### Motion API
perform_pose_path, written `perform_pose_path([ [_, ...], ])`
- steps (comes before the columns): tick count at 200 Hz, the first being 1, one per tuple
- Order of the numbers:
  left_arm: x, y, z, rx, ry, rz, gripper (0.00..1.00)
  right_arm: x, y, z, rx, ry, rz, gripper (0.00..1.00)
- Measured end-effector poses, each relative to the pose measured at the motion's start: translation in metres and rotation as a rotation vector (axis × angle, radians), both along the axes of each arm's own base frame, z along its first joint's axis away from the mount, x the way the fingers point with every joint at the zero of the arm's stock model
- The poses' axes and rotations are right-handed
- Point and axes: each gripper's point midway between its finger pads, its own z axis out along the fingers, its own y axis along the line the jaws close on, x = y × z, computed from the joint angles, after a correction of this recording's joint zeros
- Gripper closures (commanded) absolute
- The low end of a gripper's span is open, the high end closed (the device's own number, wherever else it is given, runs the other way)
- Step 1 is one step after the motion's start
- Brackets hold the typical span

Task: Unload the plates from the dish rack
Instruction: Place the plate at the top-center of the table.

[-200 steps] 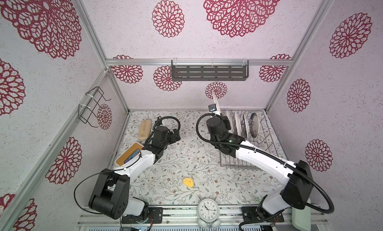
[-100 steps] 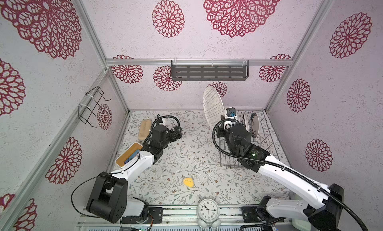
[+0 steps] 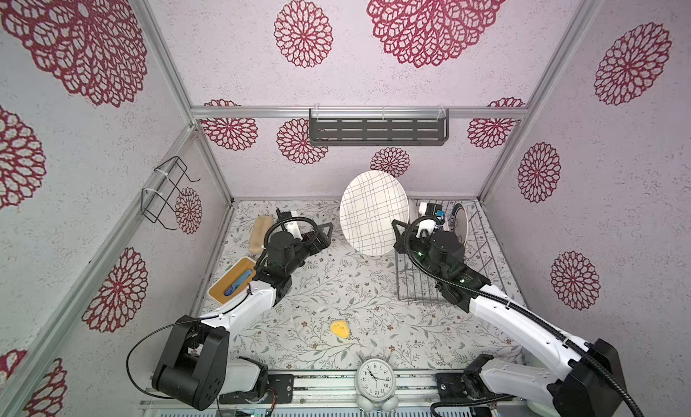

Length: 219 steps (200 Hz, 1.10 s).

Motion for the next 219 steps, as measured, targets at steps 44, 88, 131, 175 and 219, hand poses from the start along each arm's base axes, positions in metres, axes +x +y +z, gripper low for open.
perform_pose_path([
  [44, 0.001, -0.006, 0.018, -0.123, -0.042, -0.07, 0.07, -0.003, 0.005, 0.007, 0.198, 0.05, 0.113, 1.0],
  [88, 0.005, -0.009, 0.024, -0.22, -0.051, -0.116, 0.27, -0.002, 0.013, 0.016, 0.33, 0.072, 0.209, 1.0],
  [131, 0.0, -0.013, 0.034, -0.26, -0.078, -0.155, 0.47, 0.008, 0.019, 0.007, 0.404, 0.124, 0.283, 1.0],
  [175, -0.003, -0.013, 0.037, -0.269, -0.092, -0.169, 0.67, 0.019, 0.026, -0.009, 0.483, 0.174, 0.351, 1.0],
  [219, -0.004, -0.014, 0.041, -0.278, -0.101, -0.185, 0.88, 0.028, 0.034, -0.02, 0.542, 0.205, 0.396, 1.0],
])
